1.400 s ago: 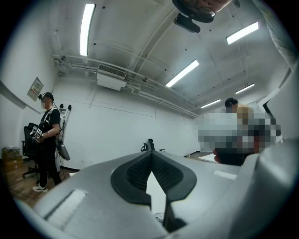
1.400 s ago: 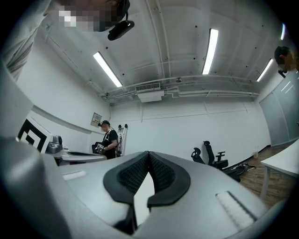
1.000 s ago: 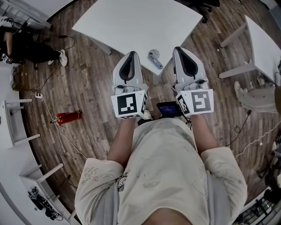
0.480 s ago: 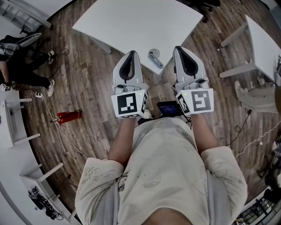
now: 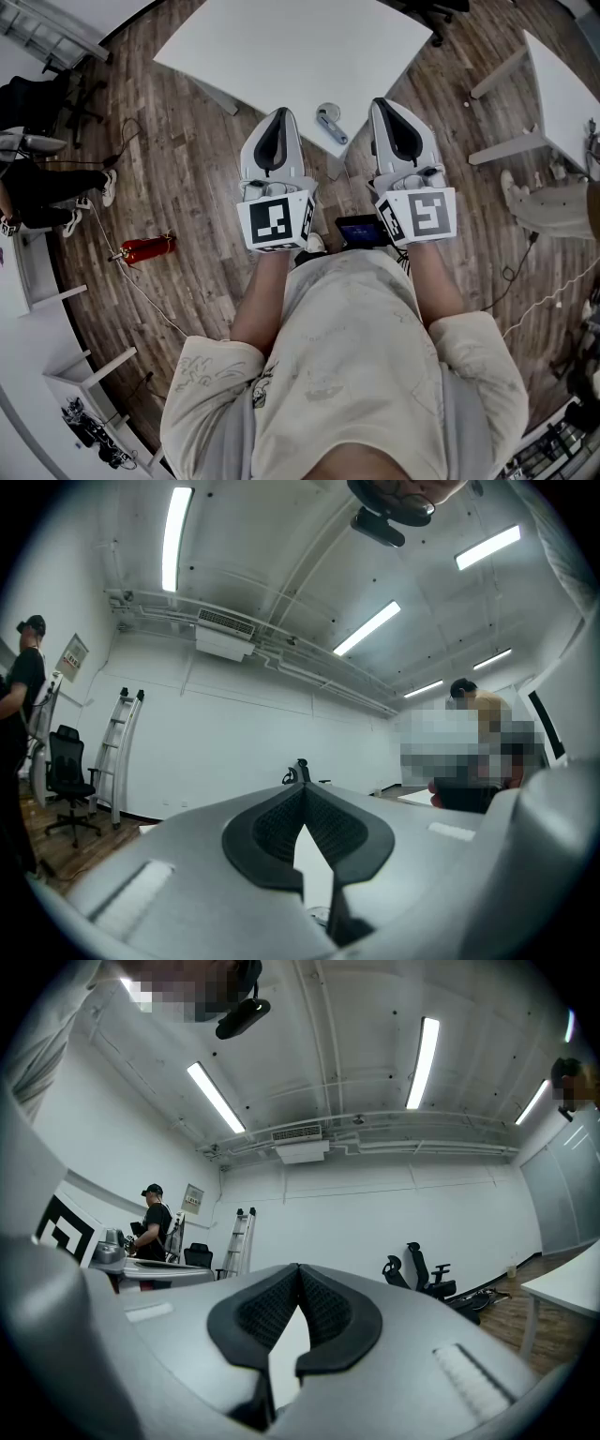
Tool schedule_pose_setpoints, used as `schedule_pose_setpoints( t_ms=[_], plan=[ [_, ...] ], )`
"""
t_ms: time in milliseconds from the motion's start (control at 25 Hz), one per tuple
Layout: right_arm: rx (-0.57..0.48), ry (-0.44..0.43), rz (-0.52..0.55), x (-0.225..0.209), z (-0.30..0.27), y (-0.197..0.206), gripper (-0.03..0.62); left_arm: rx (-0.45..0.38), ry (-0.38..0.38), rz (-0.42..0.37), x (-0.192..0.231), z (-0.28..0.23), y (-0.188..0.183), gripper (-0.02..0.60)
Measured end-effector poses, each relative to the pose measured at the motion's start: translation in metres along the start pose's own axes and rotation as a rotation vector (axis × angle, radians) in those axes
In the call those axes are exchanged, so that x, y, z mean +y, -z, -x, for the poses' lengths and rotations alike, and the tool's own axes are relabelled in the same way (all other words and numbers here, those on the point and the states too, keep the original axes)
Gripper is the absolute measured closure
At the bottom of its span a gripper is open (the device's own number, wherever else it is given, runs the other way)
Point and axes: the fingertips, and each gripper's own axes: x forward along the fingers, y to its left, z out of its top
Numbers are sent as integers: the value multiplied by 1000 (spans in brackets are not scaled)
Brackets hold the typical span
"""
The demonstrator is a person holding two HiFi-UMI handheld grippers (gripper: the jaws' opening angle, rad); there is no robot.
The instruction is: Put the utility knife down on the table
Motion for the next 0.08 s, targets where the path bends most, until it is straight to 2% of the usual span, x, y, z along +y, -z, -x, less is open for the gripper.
schedule_pose_setpoints(
  t_ms=[80],
  plan=[
    [0, 1, 1, -2, 0, -1, 588, 2, 0, 0, -1, -1, -2, 561]
  ],
)
